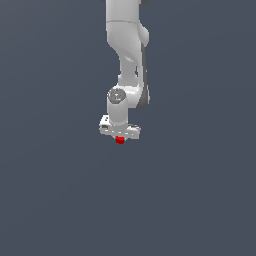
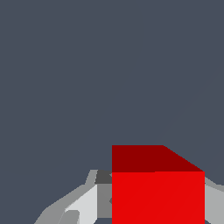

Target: Lift up the red cube by 0.2 meters.

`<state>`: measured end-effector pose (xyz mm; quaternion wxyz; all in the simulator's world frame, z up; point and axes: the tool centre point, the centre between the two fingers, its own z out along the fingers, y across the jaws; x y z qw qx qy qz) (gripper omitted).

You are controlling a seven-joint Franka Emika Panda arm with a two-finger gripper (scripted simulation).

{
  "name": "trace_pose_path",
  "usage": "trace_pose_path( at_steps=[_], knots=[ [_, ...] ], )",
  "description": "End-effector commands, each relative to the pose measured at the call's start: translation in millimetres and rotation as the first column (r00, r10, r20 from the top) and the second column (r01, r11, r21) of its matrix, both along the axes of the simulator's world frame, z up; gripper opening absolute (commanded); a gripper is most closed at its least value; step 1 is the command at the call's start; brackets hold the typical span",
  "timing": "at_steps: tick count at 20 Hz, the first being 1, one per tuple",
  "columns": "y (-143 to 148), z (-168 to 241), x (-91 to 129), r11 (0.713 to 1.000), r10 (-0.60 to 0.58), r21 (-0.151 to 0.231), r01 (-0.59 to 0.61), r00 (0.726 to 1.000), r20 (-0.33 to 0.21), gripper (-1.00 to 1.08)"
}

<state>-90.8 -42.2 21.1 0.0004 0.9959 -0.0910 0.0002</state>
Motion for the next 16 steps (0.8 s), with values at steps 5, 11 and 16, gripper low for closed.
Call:
trace_pose_path(
  at_steps=[5, 11, 16],
  knots=[
    [-0.1, 0.0, 0.0, 1.000, 0.000, 0.000, 0.000, 1.000, 0.000, -1.00],
    [0.0, 12.2, -0.4, 1.000, 0.000, 0.000, 0.000, 1.000, 0.000, -1.00],
    [0.1, 37.0, -1.2, 1.000, 0.000, 0.001, 0.000, 1.000, 0.000, -1.00]
  ],
)
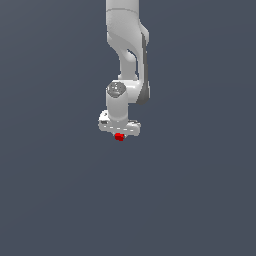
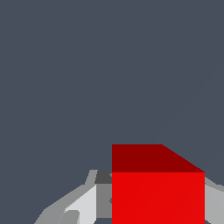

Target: Lift up the red cube by 0.2 meters.

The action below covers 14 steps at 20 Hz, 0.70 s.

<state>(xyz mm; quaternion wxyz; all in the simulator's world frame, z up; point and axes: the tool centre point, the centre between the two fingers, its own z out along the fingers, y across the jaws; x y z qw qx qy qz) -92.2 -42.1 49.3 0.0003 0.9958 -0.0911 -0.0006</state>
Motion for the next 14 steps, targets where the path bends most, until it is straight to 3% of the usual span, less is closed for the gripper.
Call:
trace_pose_path(
  at_steps=[1, 14],
  knots=[
    [0.0, 15.4, 0.0, 1.000, 0.000, 0.000, 0.000, 1.000, 0.002, -1.00],
    [0.0, 128.8, -1.3, 1.000, 0.000, 0.000, 0.000, 1.000, 0.002, -1.00]
  ],
)
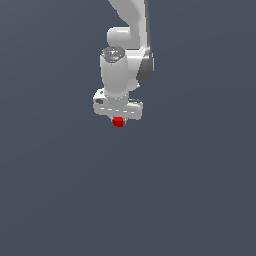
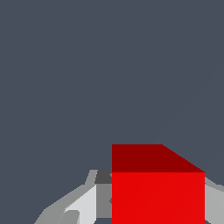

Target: Lift up the red cube by 0.2 meters.

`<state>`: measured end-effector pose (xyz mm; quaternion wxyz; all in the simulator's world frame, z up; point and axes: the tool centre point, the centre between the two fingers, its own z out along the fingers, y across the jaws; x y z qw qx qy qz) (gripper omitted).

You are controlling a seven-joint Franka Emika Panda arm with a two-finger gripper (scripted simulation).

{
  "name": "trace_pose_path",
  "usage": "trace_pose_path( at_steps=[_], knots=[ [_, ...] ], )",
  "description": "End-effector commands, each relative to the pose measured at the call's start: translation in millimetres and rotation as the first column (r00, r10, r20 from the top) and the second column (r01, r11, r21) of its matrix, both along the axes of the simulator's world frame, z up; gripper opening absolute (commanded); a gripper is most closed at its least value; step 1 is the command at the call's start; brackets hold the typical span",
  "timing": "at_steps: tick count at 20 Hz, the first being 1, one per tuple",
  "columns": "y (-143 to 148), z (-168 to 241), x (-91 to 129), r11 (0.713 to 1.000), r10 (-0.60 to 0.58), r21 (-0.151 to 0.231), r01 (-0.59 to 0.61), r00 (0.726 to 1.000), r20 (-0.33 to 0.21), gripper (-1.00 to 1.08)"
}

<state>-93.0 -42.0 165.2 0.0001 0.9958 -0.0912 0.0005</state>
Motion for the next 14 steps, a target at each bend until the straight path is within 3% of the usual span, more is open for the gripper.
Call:
trace_pose_path(
  at_steps=[1, 14],
  knots=[
    [-0.1, 20.1, -0.3, 1.000, 0.000, 0.000, 0.000, 1.000, -0.001, -1.00],
    [-0.2, 65.2, 1.9, 1.000, 0.000, 0.000, 0.000, 1.000, -0.001, -1.00]
  ],
)
